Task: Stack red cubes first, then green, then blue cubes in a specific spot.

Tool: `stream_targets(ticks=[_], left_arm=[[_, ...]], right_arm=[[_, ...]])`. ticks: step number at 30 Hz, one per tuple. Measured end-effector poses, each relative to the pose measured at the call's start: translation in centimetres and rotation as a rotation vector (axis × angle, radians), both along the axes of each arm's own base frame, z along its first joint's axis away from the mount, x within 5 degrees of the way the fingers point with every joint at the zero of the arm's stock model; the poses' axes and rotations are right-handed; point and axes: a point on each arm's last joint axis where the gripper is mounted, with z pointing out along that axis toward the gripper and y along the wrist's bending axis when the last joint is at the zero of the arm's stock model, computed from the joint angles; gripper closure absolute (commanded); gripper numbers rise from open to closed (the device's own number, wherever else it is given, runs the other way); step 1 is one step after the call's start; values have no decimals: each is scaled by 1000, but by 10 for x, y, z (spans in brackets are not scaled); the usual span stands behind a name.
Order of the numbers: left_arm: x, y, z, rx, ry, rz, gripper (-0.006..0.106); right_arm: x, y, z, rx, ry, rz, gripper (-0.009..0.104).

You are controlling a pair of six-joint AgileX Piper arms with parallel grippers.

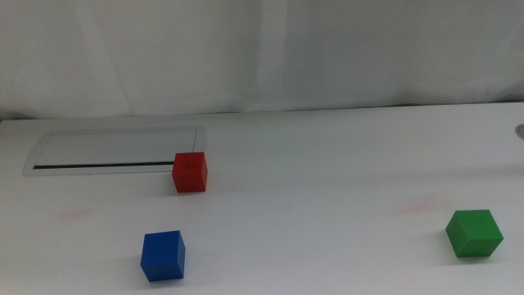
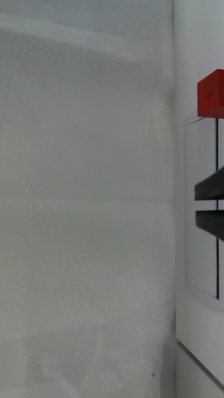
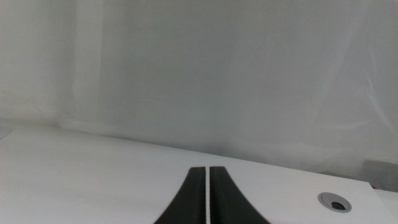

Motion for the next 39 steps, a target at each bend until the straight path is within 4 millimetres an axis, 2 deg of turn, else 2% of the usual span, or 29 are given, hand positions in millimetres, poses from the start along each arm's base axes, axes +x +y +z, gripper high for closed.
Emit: stream_targets(ticks=[5, 9, 11, 13, 14, 16, 18, 36, 39], left_arm=[[0, 0, 0, 0, 0, 0, 103], [0, 0, 0, -13, 4, 0, 70], [0, 0, -1, -43, 11, 1, 43], [0, 0, -1, -75, 9, 1, 11], [0, 0, -1, -91, 8, 1, 8], [0, 0, -1, -116, 7, 1, 8], [0, 0, -1, -132, 6, 2, 8], [0, 0, 2, -176, -29, -2, 8], [-2, 0, 19, -167, -30, 1, 8]], right_arm=[[0, 0, 0, 3, 2, 1, 98], [0, 0, 0, 59, 16, 1, 84], [0, 0, 0, 83, 21, 2, 70], [0, 0, 0, 102, 21, 2, 49], [0, 0, 1, 123, 20, 2, 38], [0, 0, 1, 176, 29, 4, 15], [1, 0, 2, 208, 37, 5, 3], [1, 0, 5, 257, 6, 6, 3], [1, 0, 6, 258, 0, 6, 3]])
